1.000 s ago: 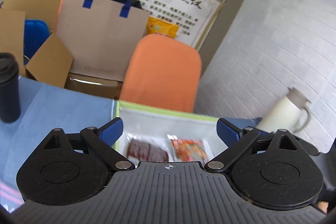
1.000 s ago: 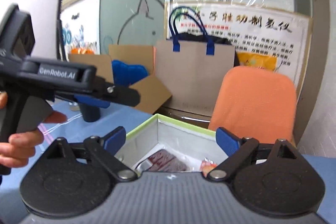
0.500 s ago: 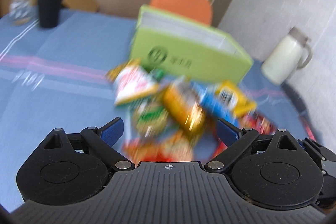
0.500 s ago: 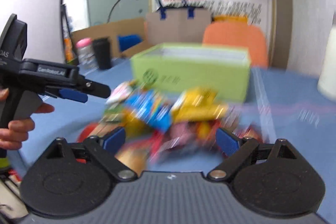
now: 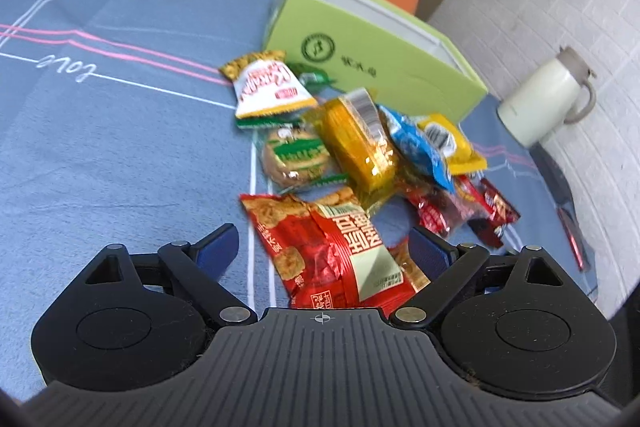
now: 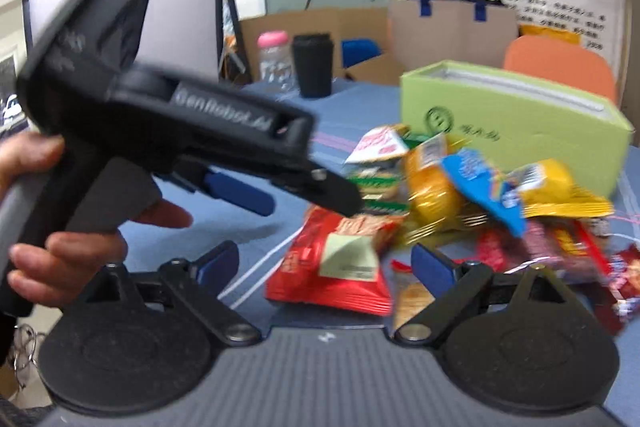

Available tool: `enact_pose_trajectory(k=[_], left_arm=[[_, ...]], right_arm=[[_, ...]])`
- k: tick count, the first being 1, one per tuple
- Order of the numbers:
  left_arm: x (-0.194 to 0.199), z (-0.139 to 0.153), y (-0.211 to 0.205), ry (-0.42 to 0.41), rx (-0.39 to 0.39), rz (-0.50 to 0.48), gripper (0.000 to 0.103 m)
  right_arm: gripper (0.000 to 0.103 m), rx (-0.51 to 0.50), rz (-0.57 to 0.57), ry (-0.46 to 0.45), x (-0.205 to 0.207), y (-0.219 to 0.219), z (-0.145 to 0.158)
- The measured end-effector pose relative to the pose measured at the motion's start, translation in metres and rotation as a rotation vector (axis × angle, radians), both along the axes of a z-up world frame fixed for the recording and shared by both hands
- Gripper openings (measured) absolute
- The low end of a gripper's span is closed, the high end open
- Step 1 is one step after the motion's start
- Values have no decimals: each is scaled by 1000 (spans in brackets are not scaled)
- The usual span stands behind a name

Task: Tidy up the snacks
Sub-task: 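Grasp the red cracker bag with the left tool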

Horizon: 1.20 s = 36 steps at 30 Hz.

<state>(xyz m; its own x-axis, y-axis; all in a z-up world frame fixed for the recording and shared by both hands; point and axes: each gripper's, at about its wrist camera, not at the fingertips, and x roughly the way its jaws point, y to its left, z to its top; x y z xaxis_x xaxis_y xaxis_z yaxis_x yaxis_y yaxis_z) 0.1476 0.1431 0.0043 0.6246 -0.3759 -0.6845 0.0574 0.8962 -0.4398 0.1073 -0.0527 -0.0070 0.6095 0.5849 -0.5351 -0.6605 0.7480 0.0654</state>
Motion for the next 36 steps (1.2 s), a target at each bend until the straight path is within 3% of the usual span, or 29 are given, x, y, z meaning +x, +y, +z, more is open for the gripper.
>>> enact_pose_trajectory(k=[9, 16, 20, 22, 23, 24, 26, 28, 31, 36], left_arm=[[12, -16, -3, 24, -29, -6, 84], [9, -16, -5, 12, -19, -20, 85], [5, -17, -3, 12, -57, -45, 85], [5, -18, -3, 3, -61, -55, 81], [4, -18, -4, -4, -51, -60, 77], [4, -18, -6, -11, -36, -64, 64], [2, -18, -9, -21, -22, -68, 59], [0, -17, -5, -10, -64, -49, 52], [-3, -2, -3, -30, -99, -31, 51], [-1, 38, -1, -120, -84, 2, 51]], right_arm=[[93, -49, -10, 55, 17, 24, -22], [93, -104, -11, 27, 8, 30, -22], [93, -121, 7, 5, 2, 31, -15], [92, -92, 10, 15, 3, 27, -16], [85, -74, 13, 35, 5, 25, -18], [78, -64, 13, 45, 7, 23, -19], [78, -76, 10, 21, 5, 21, -20], [77, -69, 13, 18, 2, 19, -17], [77, -44, 25, -1, -4, 15, -3], [79, 3, 65, -78, 2, 14, 31]])
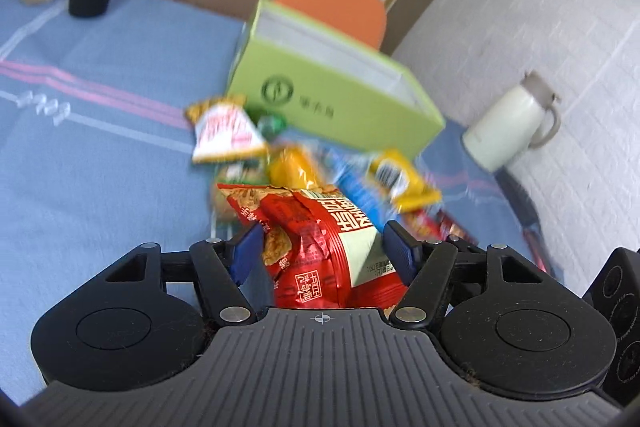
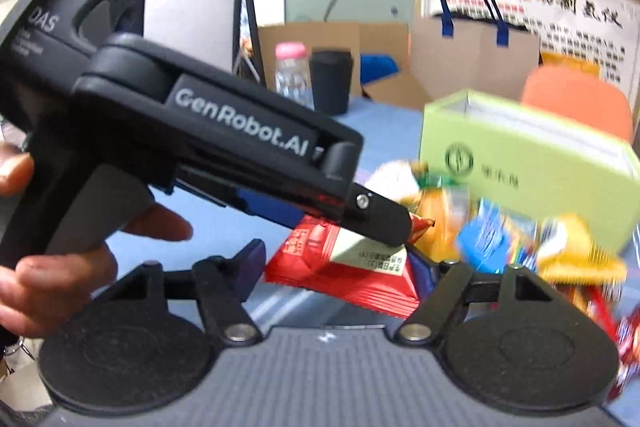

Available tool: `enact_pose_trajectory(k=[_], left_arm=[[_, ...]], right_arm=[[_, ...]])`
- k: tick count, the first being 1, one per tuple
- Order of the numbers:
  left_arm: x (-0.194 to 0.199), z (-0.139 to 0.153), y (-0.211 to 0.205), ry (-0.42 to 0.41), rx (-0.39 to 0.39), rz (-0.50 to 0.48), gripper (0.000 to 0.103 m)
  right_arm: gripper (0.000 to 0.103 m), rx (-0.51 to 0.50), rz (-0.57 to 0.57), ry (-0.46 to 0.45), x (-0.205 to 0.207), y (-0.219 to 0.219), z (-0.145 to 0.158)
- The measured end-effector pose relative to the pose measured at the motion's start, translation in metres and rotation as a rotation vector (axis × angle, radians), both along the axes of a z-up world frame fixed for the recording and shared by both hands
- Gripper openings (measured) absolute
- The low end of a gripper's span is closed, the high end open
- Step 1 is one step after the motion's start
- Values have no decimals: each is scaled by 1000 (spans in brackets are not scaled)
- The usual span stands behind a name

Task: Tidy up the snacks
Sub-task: 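Grasp the red cracker bag with the left tool, then drop the red cracker bag with the left tool into the green box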

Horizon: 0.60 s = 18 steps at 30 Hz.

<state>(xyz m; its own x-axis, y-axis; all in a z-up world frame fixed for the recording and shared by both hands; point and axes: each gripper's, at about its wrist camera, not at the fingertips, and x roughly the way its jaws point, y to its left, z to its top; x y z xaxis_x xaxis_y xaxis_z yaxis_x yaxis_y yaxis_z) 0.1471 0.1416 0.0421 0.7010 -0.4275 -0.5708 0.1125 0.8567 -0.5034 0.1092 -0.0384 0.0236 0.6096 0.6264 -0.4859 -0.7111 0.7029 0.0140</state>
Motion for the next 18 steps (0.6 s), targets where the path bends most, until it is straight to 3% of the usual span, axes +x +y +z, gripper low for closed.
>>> enact_pose_trajectory(k=[5, 9, 16, 18], left_arm=[[49, 37, -8, -126, 72, 9, 49], [126, 55, -15, -183, 108, -3, 51], [237, 47, -12, -131, 112, 15, 48], [246, 44, -5, -141, 125, 63, 56]], right_arm=[[79, -12, 15, -115, 43, 8, 28], [79, -43, -29, -180, 110, 14, 47], [78, -25, -97, -73, 229, 21, 46], [88, -15, -108, -42, 247, 21, 42]])
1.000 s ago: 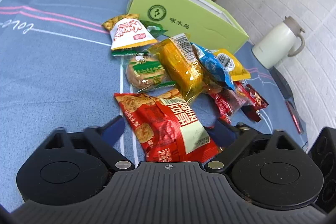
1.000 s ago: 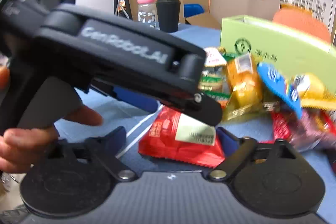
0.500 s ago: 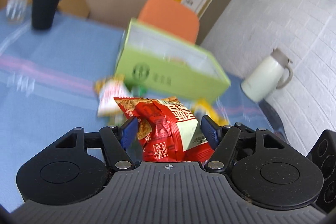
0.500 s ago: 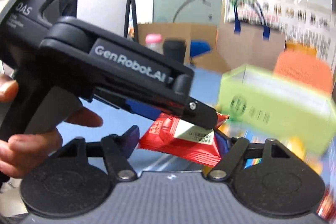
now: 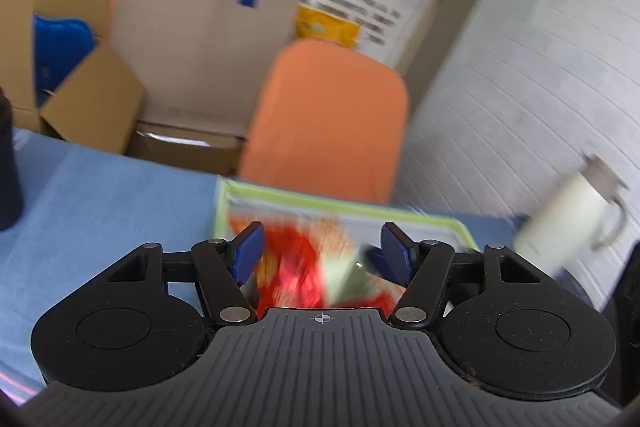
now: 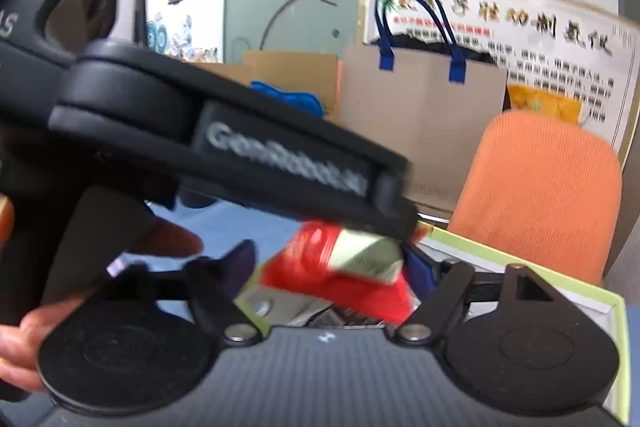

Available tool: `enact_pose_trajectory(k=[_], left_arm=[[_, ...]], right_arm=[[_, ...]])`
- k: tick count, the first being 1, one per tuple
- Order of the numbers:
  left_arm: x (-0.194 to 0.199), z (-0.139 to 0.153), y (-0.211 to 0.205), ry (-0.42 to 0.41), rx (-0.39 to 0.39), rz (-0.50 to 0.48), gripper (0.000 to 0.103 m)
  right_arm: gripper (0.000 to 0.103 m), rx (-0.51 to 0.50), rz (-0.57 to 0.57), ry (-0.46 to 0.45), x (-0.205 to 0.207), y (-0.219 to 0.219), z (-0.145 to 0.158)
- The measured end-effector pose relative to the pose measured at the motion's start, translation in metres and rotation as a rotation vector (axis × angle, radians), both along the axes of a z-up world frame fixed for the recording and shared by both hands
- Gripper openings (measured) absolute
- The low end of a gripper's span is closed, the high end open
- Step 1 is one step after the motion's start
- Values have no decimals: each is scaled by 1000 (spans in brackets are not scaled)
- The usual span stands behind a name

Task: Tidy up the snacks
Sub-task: 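Drop the red cracker bag with the left tool into the green box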

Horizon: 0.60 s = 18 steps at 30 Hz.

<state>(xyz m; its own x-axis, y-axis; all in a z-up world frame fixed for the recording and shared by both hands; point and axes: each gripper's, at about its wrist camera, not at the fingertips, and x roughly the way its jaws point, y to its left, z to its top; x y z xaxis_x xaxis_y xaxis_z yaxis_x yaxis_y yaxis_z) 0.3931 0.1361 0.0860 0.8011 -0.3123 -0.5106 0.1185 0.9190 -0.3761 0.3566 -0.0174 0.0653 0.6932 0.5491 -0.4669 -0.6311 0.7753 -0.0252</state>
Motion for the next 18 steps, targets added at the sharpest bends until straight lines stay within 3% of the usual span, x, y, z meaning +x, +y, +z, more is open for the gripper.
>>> enact_pose_trajectory(k=[1, 4, 10, 18], left_arm=[[-2, 1, 4, -3, 1, 16, 67], [-31, 9, 17, -71, -38, 28, 82], [-101, 8, 16, -113, -59, 5, 88], [-185, -16, -4, -20, -132, -70, 83]], right_arm=[[91, 7, -7, 3, -1, -2, 1], [93, 29, -7, -51, -18, -17, 10], [93, 88, -26, -80, -76, -57, 13], [93, 112, -82, -35, -169, -116, 1]])
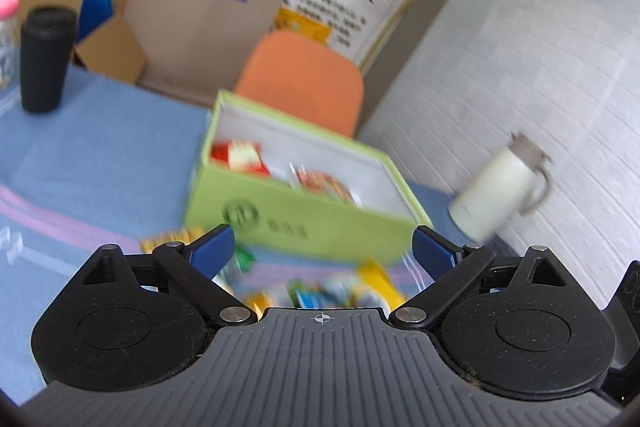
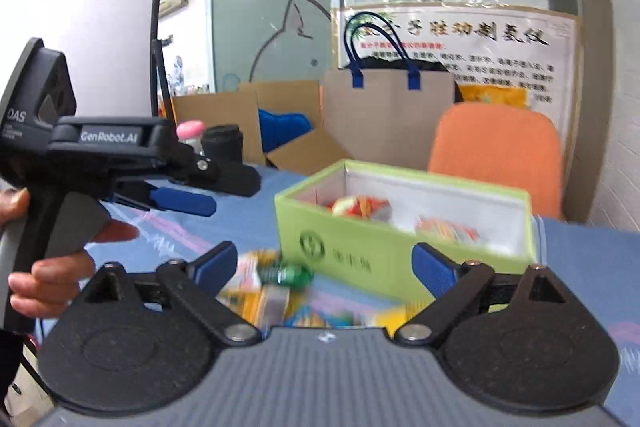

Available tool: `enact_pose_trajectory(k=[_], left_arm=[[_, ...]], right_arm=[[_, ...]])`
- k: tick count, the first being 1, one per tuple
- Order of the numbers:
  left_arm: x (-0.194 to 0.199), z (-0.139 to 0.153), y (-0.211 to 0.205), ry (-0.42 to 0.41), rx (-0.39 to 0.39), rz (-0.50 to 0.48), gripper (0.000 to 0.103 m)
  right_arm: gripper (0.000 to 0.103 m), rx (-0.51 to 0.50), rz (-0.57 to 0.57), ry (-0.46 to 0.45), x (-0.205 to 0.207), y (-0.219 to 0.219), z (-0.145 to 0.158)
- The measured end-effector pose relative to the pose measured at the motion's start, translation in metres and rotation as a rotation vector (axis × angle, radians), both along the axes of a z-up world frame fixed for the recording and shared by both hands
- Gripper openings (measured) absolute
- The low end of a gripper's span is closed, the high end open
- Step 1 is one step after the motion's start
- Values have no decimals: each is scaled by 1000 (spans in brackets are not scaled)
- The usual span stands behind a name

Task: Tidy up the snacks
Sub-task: 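Drop the red cracker bag with the left tool into the green box, then grasp the wrapped pastry with the left tool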

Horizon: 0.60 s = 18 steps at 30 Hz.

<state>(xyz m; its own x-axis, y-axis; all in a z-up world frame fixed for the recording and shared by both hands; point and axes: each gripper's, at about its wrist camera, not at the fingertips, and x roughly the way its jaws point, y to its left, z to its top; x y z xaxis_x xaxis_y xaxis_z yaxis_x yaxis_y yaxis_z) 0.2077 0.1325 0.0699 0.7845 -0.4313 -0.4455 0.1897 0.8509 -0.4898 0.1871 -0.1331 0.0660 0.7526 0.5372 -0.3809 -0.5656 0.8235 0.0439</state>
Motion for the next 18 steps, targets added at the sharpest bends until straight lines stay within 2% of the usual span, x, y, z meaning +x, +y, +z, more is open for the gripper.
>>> enact_pose_trajectory(k=[4, 8, 11, 16, 18], left_arm=[[-24, -13, -15, 69, 18, -12, 81], [-41, -36, -27, 166, -14, -54, 80], [-47, -57, -37, 261, -47, -92, 78], [-53, -76, -54, 355, -65, -157, 71], [-54, -79, -60, 364, -48, -171, 70]], right_arm=[[93, 64, -29, 81, -33, -27, -14], [93, 102, -40, 155, -66, -37, -37], [93, 55, -27, 216, -81, -26, -54], [91, -72, -15, 205, -98, -3, -69], [81, -93, -10, 204, -100, 2, -72]])
